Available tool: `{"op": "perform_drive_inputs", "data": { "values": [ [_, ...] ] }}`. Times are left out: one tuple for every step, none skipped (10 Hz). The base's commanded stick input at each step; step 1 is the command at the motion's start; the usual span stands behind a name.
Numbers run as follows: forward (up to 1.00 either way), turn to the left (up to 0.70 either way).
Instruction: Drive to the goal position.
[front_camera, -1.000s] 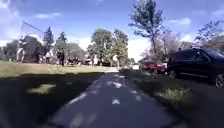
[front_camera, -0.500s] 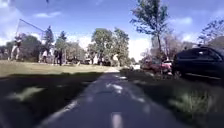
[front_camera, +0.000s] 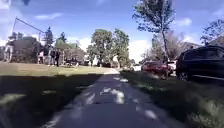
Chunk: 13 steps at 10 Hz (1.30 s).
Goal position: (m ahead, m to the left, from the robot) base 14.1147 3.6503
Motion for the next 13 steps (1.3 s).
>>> {"op": "perform_drive_inputs", "data": {
  "values": [
    [1.00,-0.01],
    [1.00,-0.01],
    [1.00,-0.01],
    [1.00,-0.01],
    [1.00,-0.01],
    [1.00,-0.01],
    [1.00,-0.01],
    [1.00,-0.01],
    [1.00,-0.01],
    [1.00,-0.01],
    [1.00,-0.01],
    [1.00,-0.01],
    [1.00,-0.01]
  ]
}}
